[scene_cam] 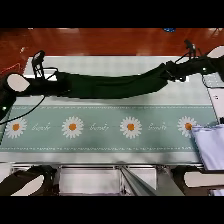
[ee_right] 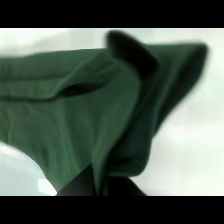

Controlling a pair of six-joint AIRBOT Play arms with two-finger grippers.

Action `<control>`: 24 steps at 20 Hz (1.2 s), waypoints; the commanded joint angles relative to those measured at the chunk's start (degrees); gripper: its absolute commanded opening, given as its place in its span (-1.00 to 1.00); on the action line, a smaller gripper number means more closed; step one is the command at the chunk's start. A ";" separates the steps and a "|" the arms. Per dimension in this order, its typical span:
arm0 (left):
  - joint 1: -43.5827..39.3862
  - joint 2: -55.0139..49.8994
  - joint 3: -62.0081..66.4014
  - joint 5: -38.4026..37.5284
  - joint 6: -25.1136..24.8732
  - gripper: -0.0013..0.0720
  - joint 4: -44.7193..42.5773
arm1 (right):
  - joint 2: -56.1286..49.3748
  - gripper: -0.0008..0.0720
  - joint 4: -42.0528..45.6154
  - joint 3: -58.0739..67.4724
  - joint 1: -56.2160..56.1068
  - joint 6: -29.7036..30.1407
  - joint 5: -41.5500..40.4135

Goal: Fold the shirts.

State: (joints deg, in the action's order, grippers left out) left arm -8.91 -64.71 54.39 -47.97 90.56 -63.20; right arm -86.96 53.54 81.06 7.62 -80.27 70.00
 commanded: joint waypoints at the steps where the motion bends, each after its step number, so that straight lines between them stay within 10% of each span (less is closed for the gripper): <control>1: -6.78 -0.39 0.22 3.85 -0.07 -0.91 1.38 | 18.51 -0.89 6.93 -10.19 -0.28 -0.63 2.43; 11: -31.15 -27.69 23.78 -4.85 0.13 -0.91 4.31 | 60.96 -0.89 5.92 -30.25 -0.33 -12.13 8.39; 19: -45.59 -40.52 32.39 -8.50 -3.96 -0.91 14.16 | 63.36 -0.89 3.82 -30.25 -0.33 -13.11 9.70; 24: -39.45 -38.97 34.91 -11.67 -5.05 -0.91 14.12 | 61.33 -0.89 1.95 -30.25 -0.35 -12.52 8.98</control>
State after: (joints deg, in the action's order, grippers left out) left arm -51.05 -104.18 87.61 -57.58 86.89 -49.93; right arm -24.51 56.97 50.85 7.31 -93.25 79.46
